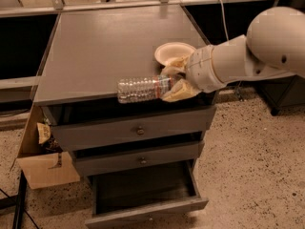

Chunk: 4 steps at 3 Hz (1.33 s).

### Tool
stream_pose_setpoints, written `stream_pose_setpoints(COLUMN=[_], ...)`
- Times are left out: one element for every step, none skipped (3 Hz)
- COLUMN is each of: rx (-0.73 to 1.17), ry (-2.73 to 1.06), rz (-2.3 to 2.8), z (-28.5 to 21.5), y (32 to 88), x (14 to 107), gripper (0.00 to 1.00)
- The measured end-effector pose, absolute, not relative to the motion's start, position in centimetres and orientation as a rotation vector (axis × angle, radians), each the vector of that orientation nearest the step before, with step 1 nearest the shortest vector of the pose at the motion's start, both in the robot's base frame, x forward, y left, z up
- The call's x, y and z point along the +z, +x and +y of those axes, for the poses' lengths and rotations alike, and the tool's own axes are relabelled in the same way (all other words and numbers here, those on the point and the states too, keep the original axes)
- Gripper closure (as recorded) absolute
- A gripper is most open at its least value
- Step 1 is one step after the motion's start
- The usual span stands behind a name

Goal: Pick water bottle from bottom drawer and place on counter

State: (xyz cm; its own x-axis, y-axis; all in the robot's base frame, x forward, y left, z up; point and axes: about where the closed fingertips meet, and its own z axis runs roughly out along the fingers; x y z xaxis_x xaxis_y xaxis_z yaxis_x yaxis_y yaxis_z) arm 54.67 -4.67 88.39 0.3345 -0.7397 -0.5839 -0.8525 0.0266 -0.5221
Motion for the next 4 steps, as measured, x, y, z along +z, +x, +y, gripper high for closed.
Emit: stream_pose_setpoints(rx=[0.133,0.131,0.148,0.177], ry=[-1.732,-1.736,-1.748,-1.766], rz=[1.37,1.329,1.293,1.249], z=[-3.1,-1.6,0.5,3.3], y=[57.5,59.9,62.2,64.5], x=[90.7,91.3,91.0,90.0], gripper=[1.0,1.0,1.0,1.0])
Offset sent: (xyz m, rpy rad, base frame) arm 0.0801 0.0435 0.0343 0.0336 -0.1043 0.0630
